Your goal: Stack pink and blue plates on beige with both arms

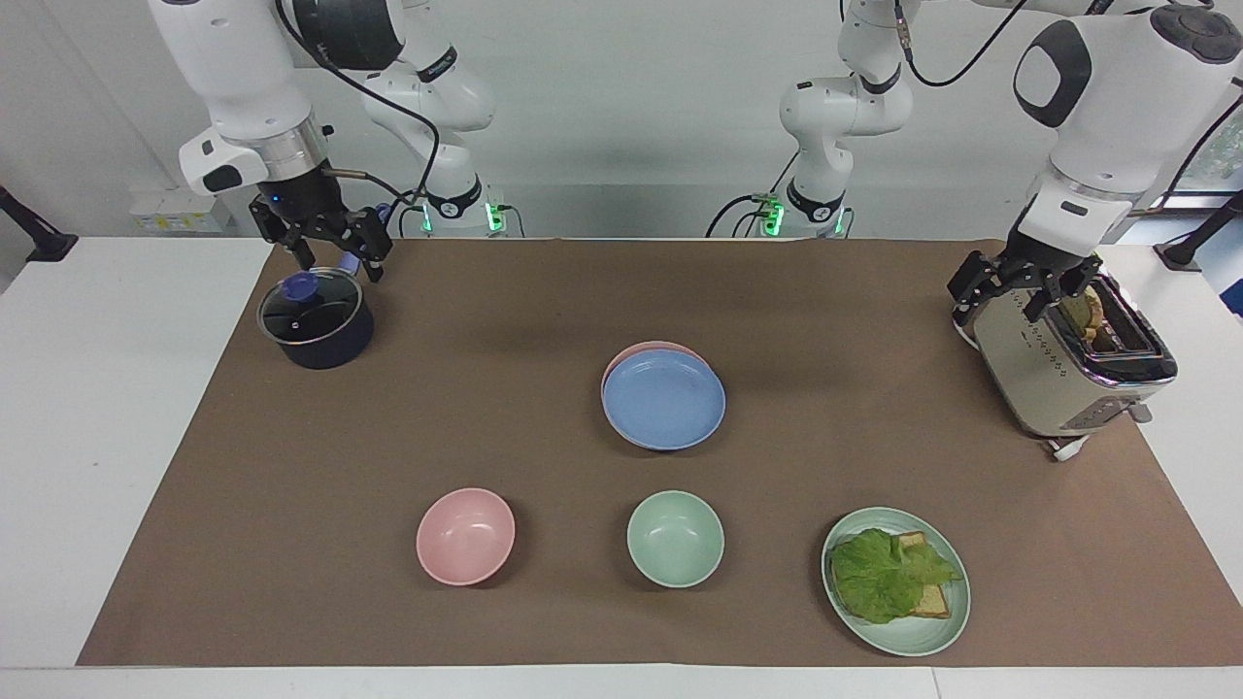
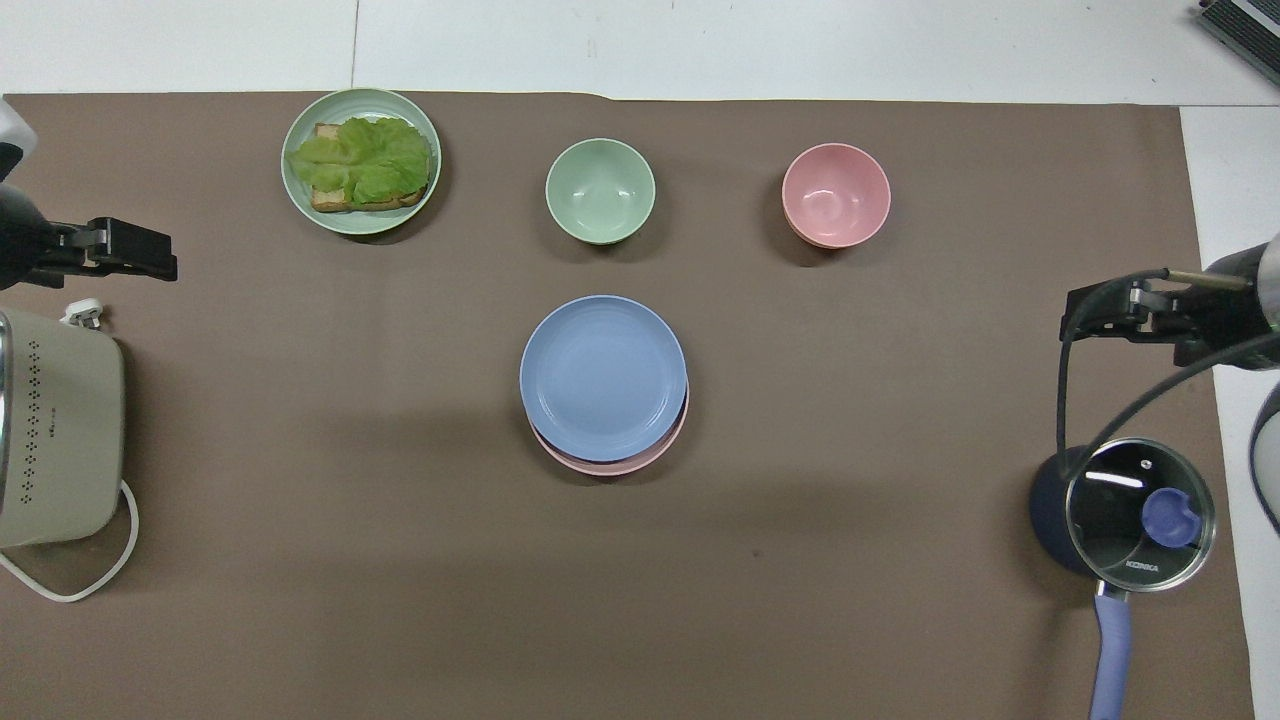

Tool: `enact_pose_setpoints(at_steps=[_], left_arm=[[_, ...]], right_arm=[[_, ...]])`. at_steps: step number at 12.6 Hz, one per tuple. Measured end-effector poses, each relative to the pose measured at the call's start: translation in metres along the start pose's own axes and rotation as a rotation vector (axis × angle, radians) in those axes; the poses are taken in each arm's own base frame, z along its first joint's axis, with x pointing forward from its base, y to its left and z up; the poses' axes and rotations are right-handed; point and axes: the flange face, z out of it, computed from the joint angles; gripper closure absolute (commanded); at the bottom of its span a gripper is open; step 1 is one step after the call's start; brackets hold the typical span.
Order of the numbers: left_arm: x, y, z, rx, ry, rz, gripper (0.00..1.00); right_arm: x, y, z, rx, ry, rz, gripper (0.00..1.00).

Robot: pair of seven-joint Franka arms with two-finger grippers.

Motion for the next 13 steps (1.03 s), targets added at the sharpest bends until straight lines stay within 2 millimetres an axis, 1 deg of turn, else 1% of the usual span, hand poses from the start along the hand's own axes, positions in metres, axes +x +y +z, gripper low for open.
enact_pose_setpoints(at_steps=[2,4,6,8,13], left_arm=[[0.000,0.000,0.000,0.000,0.000,0.000,0.00],[0.000,0.000,0.000,0.000,0.000,0.000,0.00],[0.000,0.000,0.000,0.000,0.000,0.000,0.00],[0.000,0.000,0.000,0.000,0.000,0.000,0.00],[0.000,0.000,0.000,0.000,0.000,0.000,0.00]], right_arm=[[0.007,0.000,-0.016,-0.006,-0.023,-0.008,0.00],[0.016,-0.001,-0.021,-0.005,-0.027,-0.010,0.00],[0.020,-0.004,-0.020,-0.004,-0.028,-0.013,0.00],[0.019,-0.005,-0.020,-0.004,-0.031,-0.017,0.00],[0.010,-0.010,-0.013,-0.014,-0.061,-0.027,0.00]])
